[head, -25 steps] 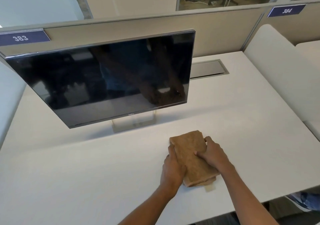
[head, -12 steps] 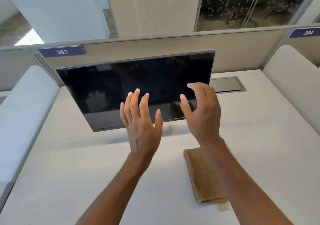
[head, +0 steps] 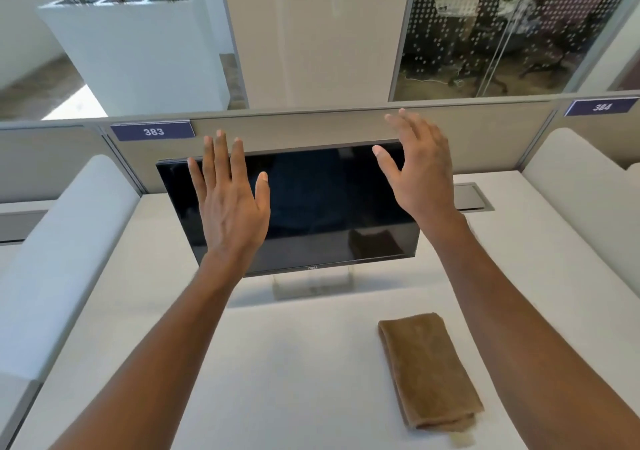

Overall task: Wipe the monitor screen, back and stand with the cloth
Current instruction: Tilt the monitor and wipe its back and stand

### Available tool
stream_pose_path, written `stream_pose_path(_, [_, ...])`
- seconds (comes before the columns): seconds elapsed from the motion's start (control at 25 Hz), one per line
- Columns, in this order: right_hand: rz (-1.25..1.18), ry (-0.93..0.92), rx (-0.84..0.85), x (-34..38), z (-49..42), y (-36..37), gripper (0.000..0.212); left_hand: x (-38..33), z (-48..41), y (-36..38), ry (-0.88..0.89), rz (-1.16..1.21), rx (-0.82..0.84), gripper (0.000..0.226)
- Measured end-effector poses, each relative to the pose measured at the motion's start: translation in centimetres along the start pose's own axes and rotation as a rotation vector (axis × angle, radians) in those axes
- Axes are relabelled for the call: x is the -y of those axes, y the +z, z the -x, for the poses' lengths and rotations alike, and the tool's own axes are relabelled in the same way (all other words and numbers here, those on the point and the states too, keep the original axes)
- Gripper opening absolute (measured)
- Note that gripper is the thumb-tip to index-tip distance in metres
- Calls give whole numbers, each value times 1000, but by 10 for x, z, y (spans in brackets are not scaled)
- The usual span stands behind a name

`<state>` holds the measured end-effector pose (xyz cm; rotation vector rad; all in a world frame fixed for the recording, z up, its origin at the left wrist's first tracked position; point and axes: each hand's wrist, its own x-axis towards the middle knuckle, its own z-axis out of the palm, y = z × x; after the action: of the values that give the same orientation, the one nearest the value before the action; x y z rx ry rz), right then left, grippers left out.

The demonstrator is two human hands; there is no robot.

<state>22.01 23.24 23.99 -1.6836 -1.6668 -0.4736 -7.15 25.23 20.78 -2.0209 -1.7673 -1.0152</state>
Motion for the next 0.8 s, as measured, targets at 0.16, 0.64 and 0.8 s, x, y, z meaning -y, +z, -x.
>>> stream_pose_path(0.16, [-44, 91, 37, -21, -1, 10, 42, 16, -5, 6, -16, -20, 24, 59])
stream_pose_path(0.64, [-61, 10, 141, -53, -13, 19, 34, 34, -11, 19, -33, -17, 79, 61])
stream_pose_path(0.8, [-56, 7, 161, -49, -14, 22, 37, 39, -11, 21, -1, 1, 93, 60])
